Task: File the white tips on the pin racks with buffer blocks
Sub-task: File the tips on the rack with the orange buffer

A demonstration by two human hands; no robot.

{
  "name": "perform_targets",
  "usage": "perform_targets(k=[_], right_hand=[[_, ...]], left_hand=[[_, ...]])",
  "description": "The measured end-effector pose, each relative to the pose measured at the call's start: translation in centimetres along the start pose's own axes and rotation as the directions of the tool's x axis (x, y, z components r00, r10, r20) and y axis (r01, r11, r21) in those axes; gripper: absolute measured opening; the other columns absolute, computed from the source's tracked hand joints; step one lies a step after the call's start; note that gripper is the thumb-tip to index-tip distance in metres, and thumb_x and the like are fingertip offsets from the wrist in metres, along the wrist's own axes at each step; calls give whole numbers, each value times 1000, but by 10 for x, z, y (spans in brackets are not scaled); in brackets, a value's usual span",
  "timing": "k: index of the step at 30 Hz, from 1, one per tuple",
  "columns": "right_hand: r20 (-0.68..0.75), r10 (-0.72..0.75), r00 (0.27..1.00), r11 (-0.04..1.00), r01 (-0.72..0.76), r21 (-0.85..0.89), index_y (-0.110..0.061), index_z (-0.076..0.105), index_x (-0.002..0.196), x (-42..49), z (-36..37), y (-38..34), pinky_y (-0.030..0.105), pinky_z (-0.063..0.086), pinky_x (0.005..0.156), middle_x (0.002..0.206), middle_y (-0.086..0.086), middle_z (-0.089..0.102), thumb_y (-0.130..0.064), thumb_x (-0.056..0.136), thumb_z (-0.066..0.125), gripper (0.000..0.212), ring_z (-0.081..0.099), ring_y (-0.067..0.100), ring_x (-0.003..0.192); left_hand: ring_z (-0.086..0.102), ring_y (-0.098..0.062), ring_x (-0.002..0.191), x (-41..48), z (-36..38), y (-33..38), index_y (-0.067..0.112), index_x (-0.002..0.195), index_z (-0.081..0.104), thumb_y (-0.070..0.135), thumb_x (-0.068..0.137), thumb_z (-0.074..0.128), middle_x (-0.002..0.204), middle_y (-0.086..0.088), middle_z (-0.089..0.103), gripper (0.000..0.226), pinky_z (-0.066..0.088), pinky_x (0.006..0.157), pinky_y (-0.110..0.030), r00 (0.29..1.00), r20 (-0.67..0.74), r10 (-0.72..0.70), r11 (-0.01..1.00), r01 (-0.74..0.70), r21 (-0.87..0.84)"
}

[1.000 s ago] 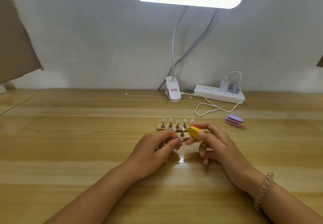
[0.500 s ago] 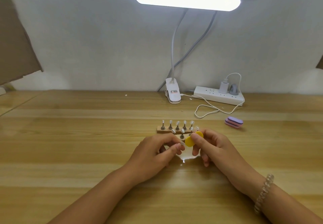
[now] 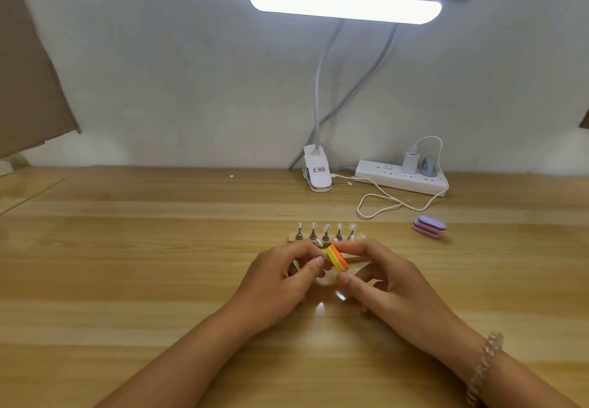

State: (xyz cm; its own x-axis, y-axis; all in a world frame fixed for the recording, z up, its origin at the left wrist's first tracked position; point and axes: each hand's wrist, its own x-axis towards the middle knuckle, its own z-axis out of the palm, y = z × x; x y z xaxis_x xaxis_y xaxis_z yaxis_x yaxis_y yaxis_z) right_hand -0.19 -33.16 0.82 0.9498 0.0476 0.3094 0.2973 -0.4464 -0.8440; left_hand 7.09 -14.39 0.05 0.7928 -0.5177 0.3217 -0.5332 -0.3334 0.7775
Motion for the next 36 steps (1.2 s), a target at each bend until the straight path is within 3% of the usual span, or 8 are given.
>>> perform_targets(k=[5,9,15,21,26,30,36], right_hand=[[1,20,1000,999,-20,33,-25,59,108,0,3,2,23,53,56,111,-17,65,-18,83,78,33,70,14,68],[7,52,999,995,-52,81,-32,61,106,0,1,2,26,53,57,110,-14,67,-44,78,73,32,70,18,76],[-44,96,994,989,-90,121,-24,60,106,3,1,1,30,55,53,104,-14,66,-43,71,74,43,67,18,64],[-17,71,997,996,-70,59,-33,59,113,0,3,-3,35,57,54,100,-16,65,-48,66,78,53,63,18,61],[-69,116,991,988,-108,111,-27,64,105,3,3,-1,33,55,50,96,-12,69,-48,64,76,47,63,20,58],[-49,148,988,965,-133,226,-23,65,110,4,1,0,26,53,55,102,-2,71,-44,72,71,44,64,14,63],[-9,228,974,897,-207,391,-15,64,112,5,-5,-1,28,52,57,94,0,71,-28,95,50,25,65,23,68]], left_hand=[[58,-11,57,0,0,0,29,89,69,22,98,59,80,14,68,15,51,64,-43,1000,0,-1,999,1,51],[57,-10,57,-2,0,0,35,84,66,27,97,58,77,19,66,18,51,64,-43,1000,4,19,998,-20,54],[59,-6,67,-5,1,3,48,82,56,34,93,52,78,24,62,19,44,60,-28,989,55,136,977,-143,156],[57,-1,59,-2,1,-2,32,88,64,30,96,55,72,24,60,12,45,57,-29,992,13,128,986,-129,109],[58,-7,58,-4,2,0,30,90,63,33,94,51,74,23,60,13,48,58,-33,988,46,150,982,-154,108],[62,-10,52,-4,0,0,29,92,64,27,99,53,86,21,69,13,54,61,-39,992,57,113,992,-116,52],[62,-7,54,-6,2,2,31,96,60,29,103,48,96,24,71,14,54,64,-38,992,75,102,989,-109,97]])
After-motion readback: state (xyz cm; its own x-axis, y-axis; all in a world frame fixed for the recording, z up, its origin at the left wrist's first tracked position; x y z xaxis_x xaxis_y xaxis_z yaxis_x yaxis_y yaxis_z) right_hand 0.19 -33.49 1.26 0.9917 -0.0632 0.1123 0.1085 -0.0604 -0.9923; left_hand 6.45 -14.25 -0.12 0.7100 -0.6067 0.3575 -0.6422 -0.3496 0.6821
